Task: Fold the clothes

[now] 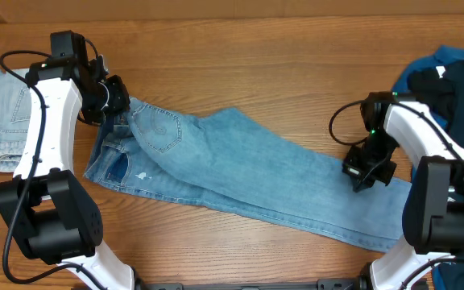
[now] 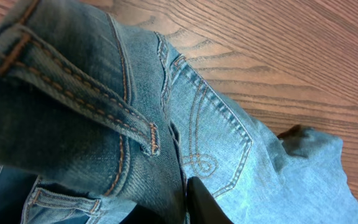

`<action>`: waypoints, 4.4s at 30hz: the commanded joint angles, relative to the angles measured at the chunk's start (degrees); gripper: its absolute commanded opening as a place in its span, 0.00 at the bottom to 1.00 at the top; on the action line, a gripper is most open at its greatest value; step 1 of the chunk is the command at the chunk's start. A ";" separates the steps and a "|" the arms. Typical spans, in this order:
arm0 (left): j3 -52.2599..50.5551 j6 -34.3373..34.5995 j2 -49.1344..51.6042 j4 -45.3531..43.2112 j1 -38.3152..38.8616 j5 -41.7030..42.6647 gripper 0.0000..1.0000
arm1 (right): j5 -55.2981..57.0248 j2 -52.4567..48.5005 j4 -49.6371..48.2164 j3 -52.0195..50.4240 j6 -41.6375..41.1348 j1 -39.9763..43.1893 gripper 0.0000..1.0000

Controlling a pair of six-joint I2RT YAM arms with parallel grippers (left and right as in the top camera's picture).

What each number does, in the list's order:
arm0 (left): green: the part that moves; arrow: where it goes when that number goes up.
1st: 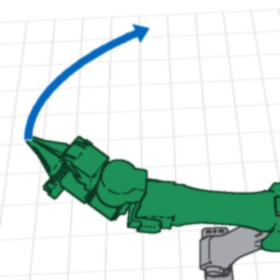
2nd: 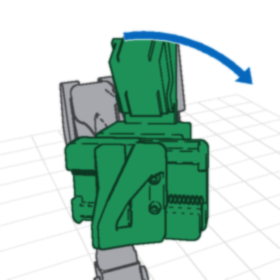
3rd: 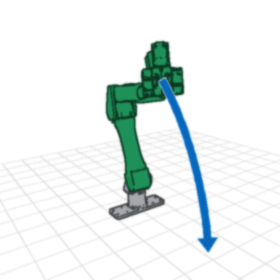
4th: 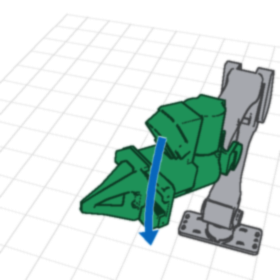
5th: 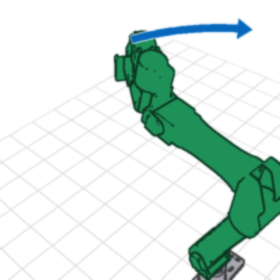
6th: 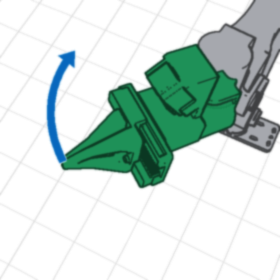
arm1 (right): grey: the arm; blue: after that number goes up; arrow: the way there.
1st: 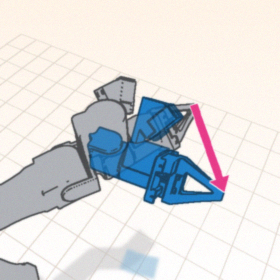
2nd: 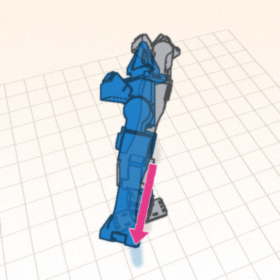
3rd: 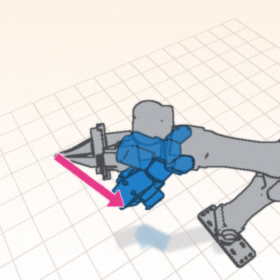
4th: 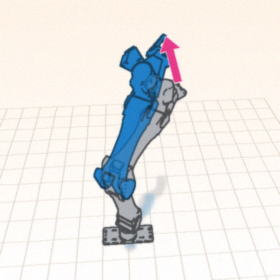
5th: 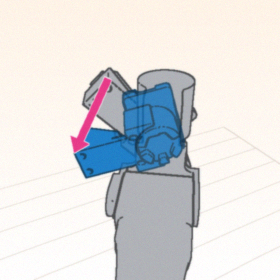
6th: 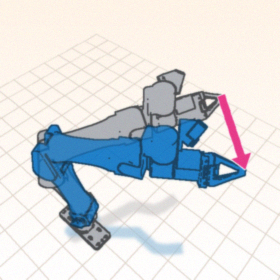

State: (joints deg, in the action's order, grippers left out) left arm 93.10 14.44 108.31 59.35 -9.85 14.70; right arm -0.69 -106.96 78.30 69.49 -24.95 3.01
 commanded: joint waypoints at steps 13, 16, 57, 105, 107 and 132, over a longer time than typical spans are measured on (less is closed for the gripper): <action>-3.17 -1.16 -0.31 -3.45 -0.15 -8.15 0.11 | 2.51 1.46 -16.79 -9.27 -3.96 0.24 0.04; -4.79 -1.16 -0.31 -4.96 -0.15 -8.09 0.09 | 2.51 1.44 -18.29 -9.33 -3.58 0.24 0.04; -4.98 -0.72 -0.31 -6.95 -1.75 -13.16 0.04 | 0.96 1.36 -14.69 12.13 10.86 21.22 0.04; -4.98 1.46 -0.31 -4.59 -2.23 -22.56 0.13 | -4.92 -2.38 -28.39 11.72 19.69 20.06 0.04; -4.98 1.44 -0.31 -4.52 -2.23 -22.56 0.16 | -5.57 -4.35 -28.63 11.72 20.52 20.76 0.04; -4.98 1.42 -0.31 -4.96 -2.14 -20.63 0.21 | -10.12 -13.60 -25.70 35.50 20.90 35.95 0.04</action>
State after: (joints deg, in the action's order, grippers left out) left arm 88.51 15.09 108.31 54.65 -11.42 -6.26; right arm -8.84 -121.21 48.38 96.38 -4.36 38.98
